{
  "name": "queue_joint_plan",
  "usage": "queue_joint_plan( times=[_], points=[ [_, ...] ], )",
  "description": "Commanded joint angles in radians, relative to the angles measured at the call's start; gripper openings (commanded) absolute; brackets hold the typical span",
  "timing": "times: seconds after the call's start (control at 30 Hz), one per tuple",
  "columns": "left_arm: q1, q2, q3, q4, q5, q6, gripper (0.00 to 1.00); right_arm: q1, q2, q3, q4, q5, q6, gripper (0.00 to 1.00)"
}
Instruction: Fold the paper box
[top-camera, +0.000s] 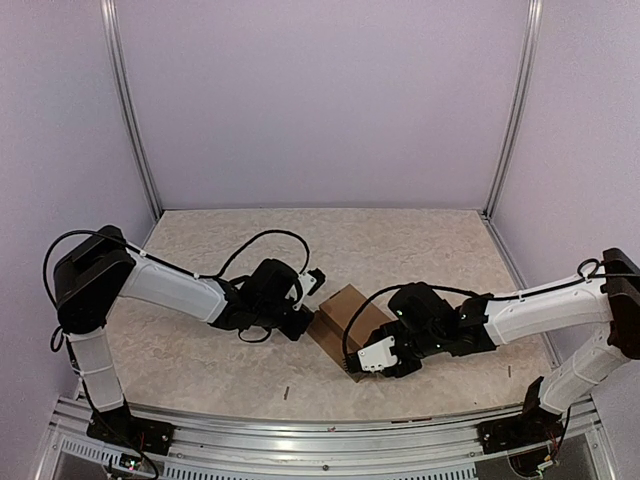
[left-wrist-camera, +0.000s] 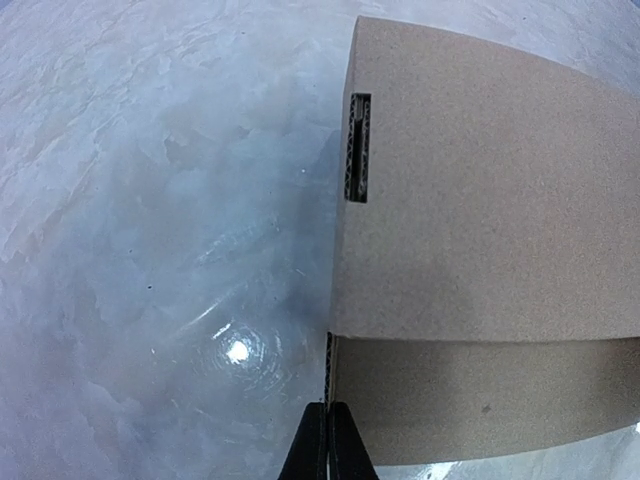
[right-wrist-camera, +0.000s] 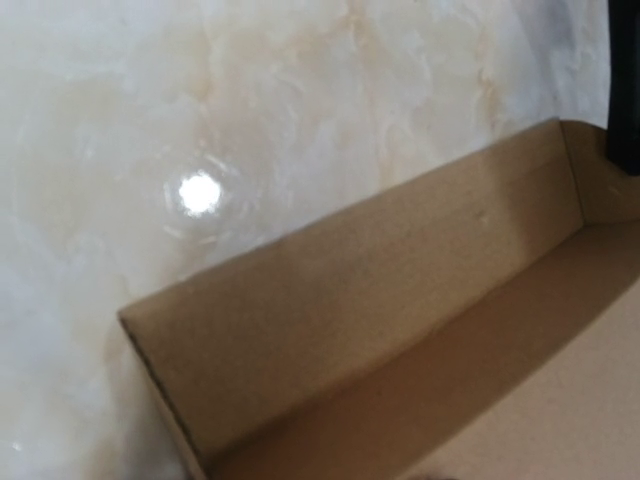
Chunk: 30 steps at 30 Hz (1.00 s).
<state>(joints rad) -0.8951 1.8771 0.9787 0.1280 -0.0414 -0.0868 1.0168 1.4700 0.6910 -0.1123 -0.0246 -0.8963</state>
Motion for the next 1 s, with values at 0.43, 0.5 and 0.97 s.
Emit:
queue_joint_plan(
  times=[0.43, 0.5, 0.97],
  points=[
    [-0.039, -0.010, -0.034, 0.047, -0.076, 0.022, 0.00, -0.045, 0.048, -0.019, -0.116, -0.058, 0.013, 0.49],
    [-0.041, -0.014, -0.039, 0.053, -0.081, 0.023, 0.00, -0.047, 0.047, -0.018, -0.118, -0.061, 0.013, 0.49],
    [-0.038, 0.021, 0.043, 0.002, -0.080, 0.080, 0.00, -0.046, 0.054, -0.022, -0.126, -0.067, -0.014, 0.49]
  ],
)
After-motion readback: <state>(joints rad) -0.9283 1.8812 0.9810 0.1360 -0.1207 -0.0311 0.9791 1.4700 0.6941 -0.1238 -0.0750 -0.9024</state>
